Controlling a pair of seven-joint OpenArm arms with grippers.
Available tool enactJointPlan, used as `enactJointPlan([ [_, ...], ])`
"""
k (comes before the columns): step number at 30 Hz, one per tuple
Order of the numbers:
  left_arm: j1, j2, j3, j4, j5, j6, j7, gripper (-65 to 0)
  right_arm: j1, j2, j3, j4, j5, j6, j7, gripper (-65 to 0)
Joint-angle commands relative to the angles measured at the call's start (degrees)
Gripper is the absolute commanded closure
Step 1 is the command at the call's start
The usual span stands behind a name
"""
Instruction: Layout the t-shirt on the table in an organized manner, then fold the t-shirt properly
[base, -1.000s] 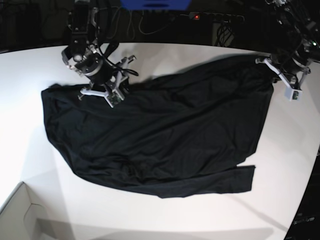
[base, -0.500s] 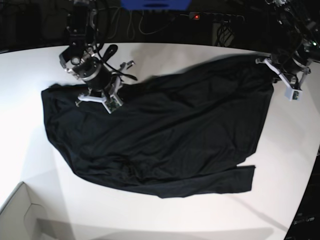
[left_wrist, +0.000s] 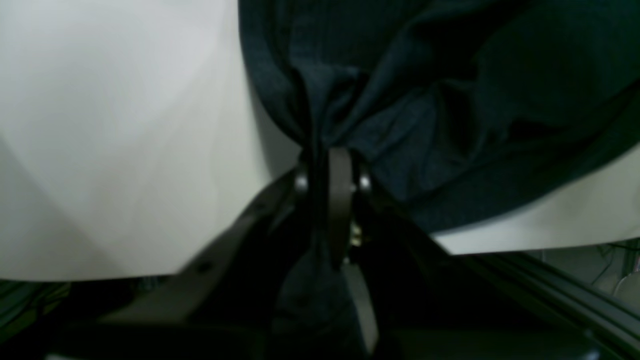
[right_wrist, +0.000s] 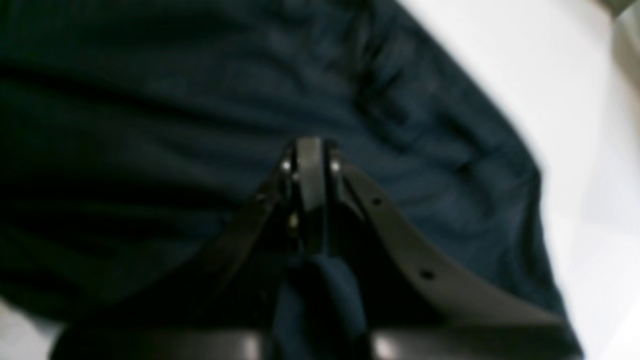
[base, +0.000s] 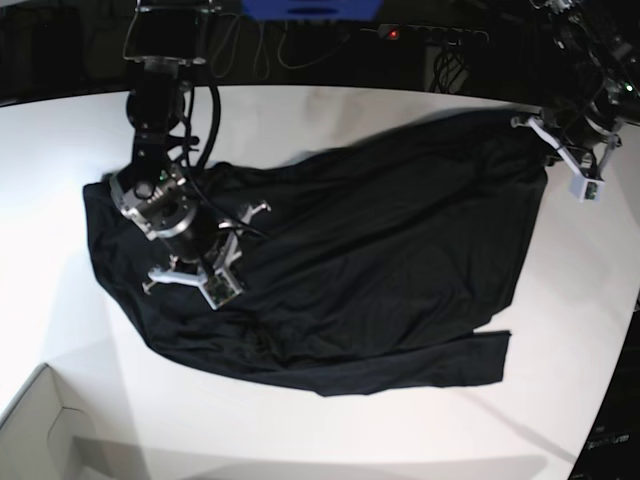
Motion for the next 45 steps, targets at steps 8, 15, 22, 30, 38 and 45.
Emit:
enactJointPlan([
  [8, -0.24, 0.54, -0.21, 0.78, -0.7, 0.12, -0.51, -0.2, 2.05, 0.16, -0.24, -3.72, 0.72, -0.23, 1.26, -0.3],
  [15, -1.12, 0.63, -0.13, 0.78, -0.7, 0.12, -0.51, -0.2, -5.08, 1.22, -0.5, 2.35, 0.72, -0.23, 1.26, -20.5],
  [22, -1.56, 0.63, -0.13, 0.78, -0.7, 0.12, -0.51, -0.2, -10.79, 2.53, -0.33, 1.91, 0.72, -0.23, 1.61, -41.2],
  [30, -1.82, 0.63, -0.13, 0.78, -0.7, 0.12, -0.51, -0.2, -13.16, 2.36, -0.15, 1.12, 0.81, -0.23, 1.78, -41.7],
  [38, -1.47, 0.63, -0.3, 0.78, -0.7, 0.12, -0.51, -0.2, -12.9, 2.36, -0.15, -2.66, 0.81, -0.23, 1.78, -33.4],
  [45, -1.38, 0.45, -0.48, 0.78, -0.7, 0.12, -0.51, -0.2, -12.99, 2.27, -0.06, -1.87, 0.81, -0.23, 1.78, -0.7],
])
